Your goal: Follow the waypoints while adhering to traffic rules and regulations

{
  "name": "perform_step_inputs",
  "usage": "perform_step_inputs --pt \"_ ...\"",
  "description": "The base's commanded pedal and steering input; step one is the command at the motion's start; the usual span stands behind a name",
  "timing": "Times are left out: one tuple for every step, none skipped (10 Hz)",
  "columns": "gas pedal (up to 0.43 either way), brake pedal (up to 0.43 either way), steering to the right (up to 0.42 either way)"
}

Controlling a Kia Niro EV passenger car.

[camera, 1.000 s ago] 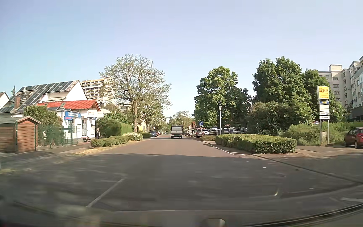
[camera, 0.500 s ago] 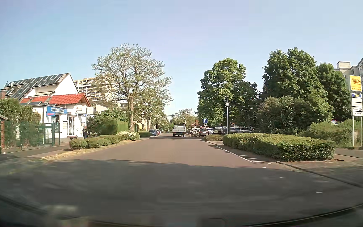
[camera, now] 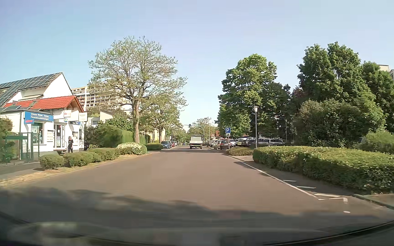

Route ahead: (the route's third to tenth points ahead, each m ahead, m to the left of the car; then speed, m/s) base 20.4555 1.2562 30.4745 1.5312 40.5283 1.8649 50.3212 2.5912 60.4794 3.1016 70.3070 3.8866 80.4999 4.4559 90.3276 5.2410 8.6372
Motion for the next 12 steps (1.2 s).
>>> perform_step_inputs --pt "0.047 0.03 -0.006" --pt "0.047 0.03 -0.006" --pt "0.047 0.03 -0.006" --pt "0.047 0.03 -0.006" --pt "0.047 0.03 -0.006" --pt "0.047 0.03 -0.006" --pt "0.047 0.03 -0.006" --pt "0.047 0.03 -0.006" --pt "0.047 0.03 -0.006" --pt "0.047 0.03 -0.006" --pt "0.047 0.03 -0.006" --pt "0.047 0.03 -0.006"
